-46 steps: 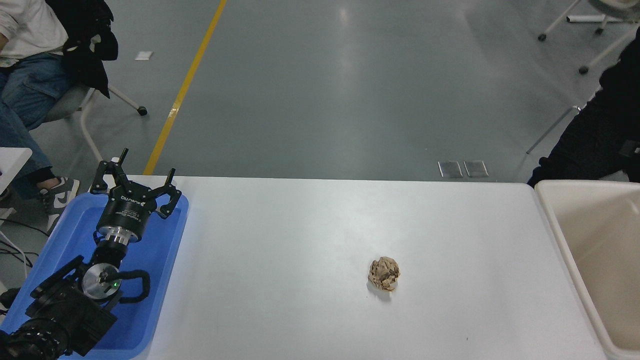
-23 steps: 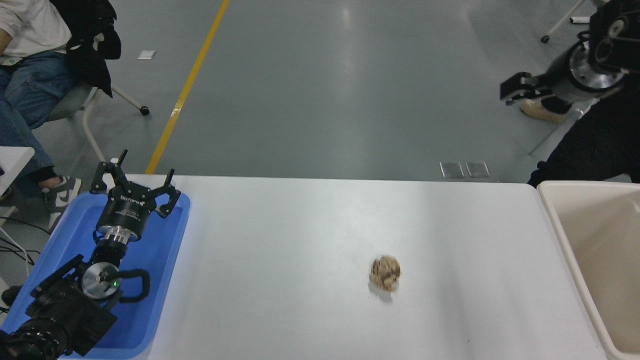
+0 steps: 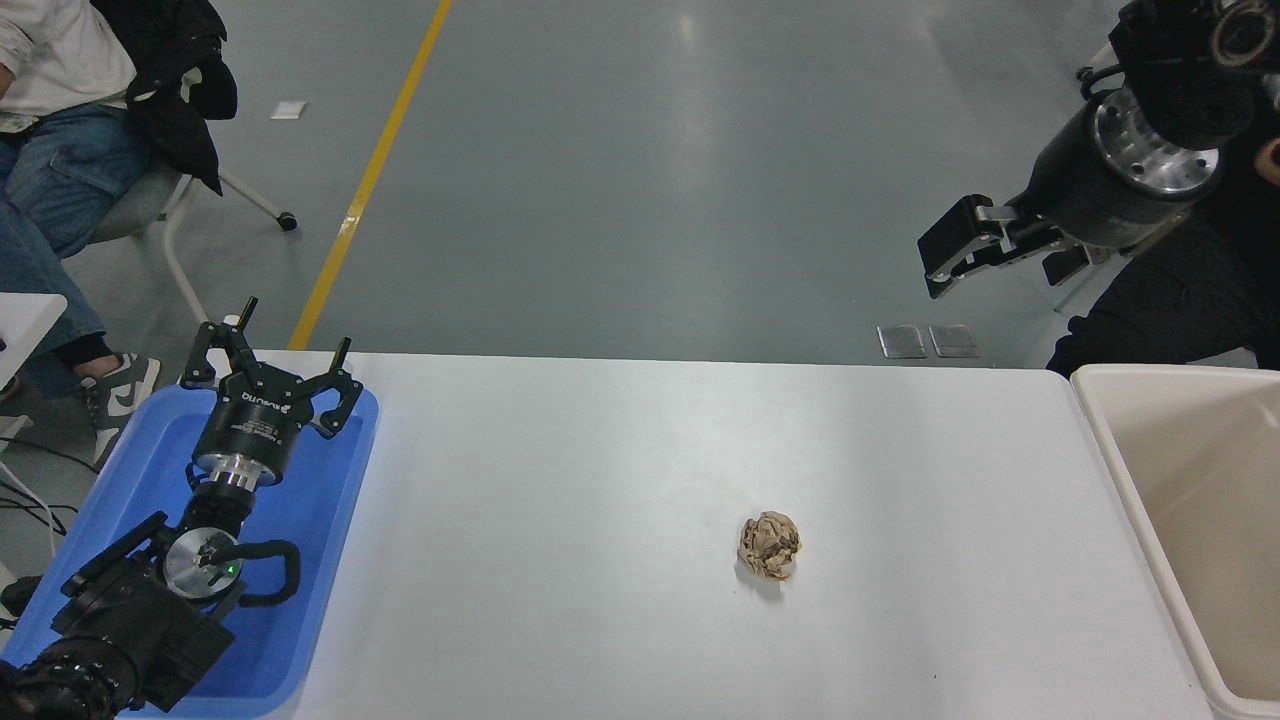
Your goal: Pick up foil plate and place in dustbin
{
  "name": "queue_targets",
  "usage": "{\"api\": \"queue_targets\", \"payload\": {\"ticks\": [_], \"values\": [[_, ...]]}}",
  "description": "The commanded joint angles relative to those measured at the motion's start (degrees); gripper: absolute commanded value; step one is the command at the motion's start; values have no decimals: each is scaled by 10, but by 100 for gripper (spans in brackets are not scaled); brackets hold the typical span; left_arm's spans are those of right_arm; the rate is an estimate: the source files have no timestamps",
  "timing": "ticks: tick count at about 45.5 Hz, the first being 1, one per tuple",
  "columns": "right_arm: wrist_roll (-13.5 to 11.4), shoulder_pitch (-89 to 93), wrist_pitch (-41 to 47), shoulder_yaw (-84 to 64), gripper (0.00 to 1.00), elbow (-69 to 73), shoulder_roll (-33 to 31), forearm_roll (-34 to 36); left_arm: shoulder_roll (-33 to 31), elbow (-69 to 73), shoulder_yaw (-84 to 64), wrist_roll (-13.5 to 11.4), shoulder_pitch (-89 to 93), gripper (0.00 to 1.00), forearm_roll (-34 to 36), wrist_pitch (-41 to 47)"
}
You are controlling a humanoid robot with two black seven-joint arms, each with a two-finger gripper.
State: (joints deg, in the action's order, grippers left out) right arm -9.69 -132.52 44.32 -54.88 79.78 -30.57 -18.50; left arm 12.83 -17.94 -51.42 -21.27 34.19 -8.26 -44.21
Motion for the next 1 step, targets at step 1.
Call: {"api": "queue_targets", "payload": {"ticks": [1], "values": [[-3, 5, 7, 6, 100, 16, -33, -2, 0, 0, 0, 0, 0, 100, 0, 0]]}}
